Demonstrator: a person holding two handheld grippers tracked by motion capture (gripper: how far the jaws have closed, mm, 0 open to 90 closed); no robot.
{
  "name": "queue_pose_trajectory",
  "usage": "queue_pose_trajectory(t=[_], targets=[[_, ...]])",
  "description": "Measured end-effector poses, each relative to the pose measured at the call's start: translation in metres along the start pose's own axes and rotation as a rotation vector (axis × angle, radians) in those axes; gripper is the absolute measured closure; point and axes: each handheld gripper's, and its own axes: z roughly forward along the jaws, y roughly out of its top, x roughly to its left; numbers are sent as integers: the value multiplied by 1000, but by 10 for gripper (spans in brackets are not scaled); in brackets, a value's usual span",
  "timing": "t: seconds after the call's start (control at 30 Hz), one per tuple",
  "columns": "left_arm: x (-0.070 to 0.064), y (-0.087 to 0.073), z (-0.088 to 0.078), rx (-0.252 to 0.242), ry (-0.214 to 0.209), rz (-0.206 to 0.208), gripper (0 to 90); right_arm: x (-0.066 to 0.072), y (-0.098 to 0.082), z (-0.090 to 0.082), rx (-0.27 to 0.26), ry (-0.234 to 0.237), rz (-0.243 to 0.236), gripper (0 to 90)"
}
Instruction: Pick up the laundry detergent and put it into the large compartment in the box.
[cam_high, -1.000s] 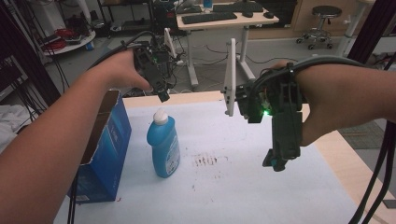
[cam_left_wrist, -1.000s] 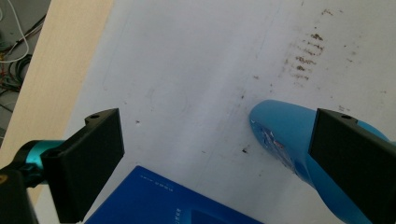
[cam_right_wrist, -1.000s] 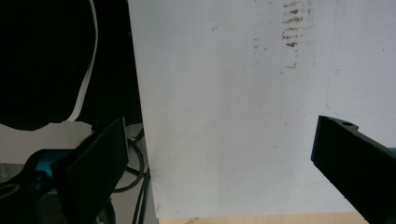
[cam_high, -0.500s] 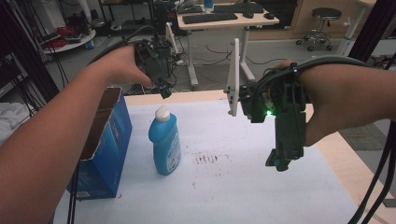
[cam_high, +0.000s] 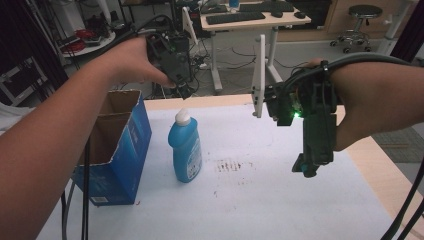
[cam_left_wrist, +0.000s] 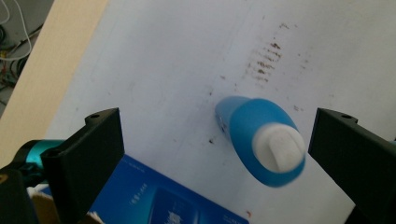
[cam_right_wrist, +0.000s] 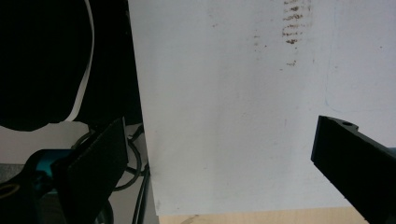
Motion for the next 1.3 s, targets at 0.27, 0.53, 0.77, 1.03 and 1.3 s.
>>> queue_pose_trajectory(t=[0.27,0.53,0.77,1.03,1.3], targets=[[-26,-18,-16,-44,-9,-78,34,5,-2,-4,-7,6,-4,32],[-42,-35,-5,-51,-46,-152,34,14,-3,-4,-19,10,-9,32],[-54,-47,15,-39,-62,-223,34,24,-4,4,-20,11,-2,32],[-59,-44,23,-54,-56,-299,34,28,-7,3,-20,3,6,32],[-61,-41,35,-35,-13,-407,34,28,-9,4,-26,4,3,32]])
